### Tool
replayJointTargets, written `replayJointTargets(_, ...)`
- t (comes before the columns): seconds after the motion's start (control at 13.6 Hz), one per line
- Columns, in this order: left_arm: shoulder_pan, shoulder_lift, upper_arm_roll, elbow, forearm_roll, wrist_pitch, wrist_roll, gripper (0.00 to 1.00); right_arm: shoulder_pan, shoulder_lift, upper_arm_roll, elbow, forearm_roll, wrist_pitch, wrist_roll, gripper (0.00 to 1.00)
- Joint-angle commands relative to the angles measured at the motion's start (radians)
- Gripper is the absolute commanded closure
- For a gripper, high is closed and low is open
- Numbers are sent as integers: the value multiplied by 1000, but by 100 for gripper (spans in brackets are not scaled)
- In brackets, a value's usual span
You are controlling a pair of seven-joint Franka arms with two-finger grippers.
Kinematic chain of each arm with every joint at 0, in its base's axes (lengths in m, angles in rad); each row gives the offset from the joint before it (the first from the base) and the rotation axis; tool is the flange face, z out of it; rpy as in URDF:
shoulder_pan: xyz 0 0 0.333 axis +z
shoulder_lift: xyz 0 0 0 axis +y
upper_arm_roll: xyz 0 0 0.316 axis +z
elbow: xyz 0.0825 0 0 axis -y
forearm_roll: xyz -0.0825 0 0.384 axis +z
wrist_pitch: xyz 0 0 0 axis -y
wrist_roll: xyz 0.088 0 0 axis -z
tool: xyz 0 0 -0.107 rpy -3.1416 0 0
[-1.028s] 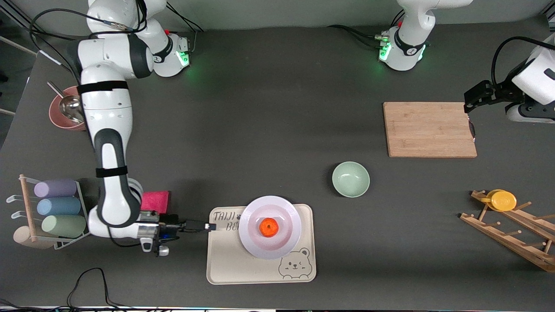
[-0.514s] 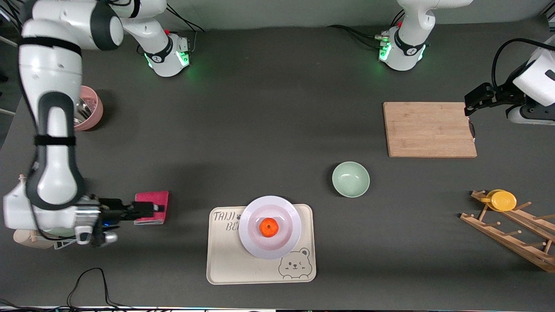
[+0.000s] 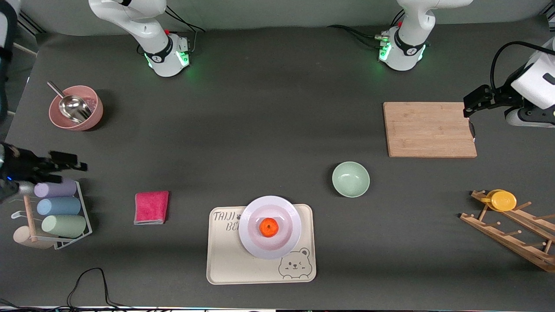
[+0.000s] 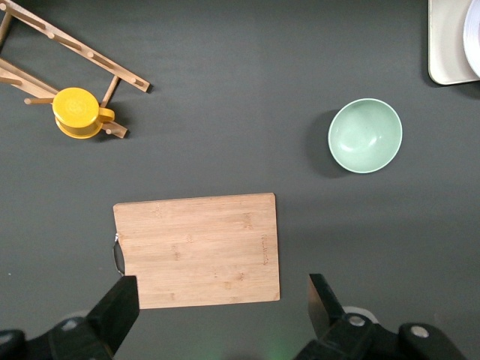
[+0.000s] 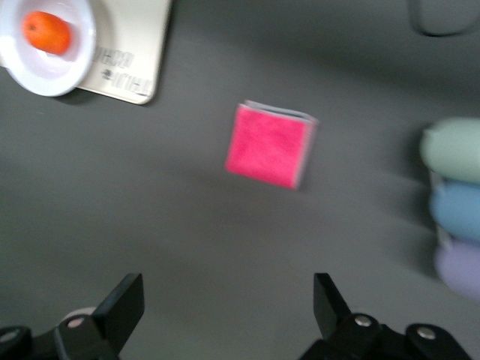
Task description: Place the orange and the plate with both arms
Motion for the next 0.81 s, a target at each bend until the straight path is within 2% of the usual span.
replayJointTargets(0.0,-4,-4,2,-6,4,-4,4,0,-39,-122,86,-69,-106,-32,115,0)
replayJointTargets(0.37,-4,-3,3,-6,8,-4,4,0,-44,-194,182,-69,-217,-76,328,0)
replayJointTargets(0.73,-4,-3,3,-6,11,-6,4,0,-32,-194,177,-72,-229,-74,341,0)
